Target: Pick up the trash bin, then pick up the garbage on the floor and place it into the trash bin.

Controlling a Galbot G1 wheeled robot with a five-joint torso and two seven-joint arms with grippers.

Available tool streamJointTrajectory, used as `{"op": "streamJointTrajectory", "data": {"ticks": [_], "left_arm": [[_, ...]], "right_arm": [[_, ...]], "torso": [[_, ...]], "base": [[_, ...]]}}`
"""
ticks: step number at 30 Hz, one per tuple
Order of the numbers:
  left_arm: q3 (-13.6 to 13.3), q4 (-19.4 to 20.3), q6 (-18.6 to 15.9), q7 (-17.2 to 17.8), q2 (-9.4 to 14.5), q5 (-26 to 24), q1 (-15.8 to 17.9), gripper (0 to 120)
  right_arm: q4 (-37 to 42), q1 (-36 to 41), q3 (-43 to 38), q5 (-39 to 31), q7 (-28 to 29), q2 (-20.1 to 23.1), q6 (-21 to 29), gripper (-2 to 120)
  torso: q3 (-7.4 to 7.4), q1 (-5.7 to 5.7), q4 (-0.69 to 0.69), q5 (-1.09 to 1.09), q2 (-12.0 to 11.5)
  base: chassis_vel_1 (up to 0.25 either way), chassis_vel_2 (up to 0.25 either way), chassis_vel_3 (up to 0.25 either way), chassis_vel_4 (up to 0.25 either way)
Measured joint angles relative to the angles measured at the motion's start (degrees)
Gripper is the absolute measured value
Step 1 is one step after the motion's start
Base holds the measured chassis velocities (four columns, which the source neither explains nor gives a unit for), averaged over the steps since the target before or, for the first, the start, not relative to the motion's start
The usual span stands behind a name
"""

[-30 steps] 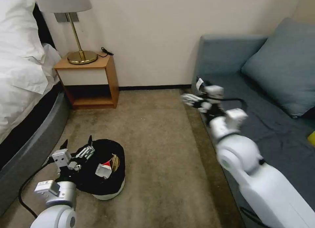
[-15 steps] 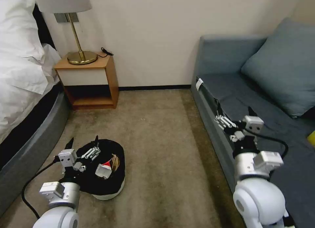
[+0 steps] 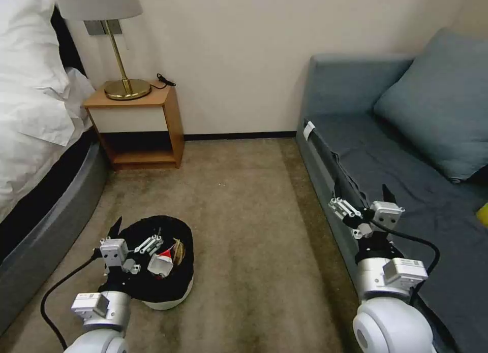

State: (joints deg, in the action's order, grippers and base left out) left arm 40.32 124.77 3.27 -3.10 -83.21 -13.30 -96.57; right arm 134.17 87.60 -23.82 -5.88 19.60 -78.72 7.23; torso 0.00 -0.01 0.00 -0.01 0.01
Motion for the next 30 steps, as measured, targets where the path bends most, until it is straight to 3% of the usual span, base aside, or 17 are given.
{"op": "streamJointTrajectory", "data": {"ticks": [30], "left_arm": [[0.11,-0.08,0.15,0.10,0.06,-0.64,-0.43,100]], "right_arm": [[-0.65,0.07,0.85,0.39,-0.43,-0.34,-0.28,100]], "torso": [[0.00,0.00,0.00,0.00,-0.01]], "base": [[0.000,0.000,0.000,0.000]]}}
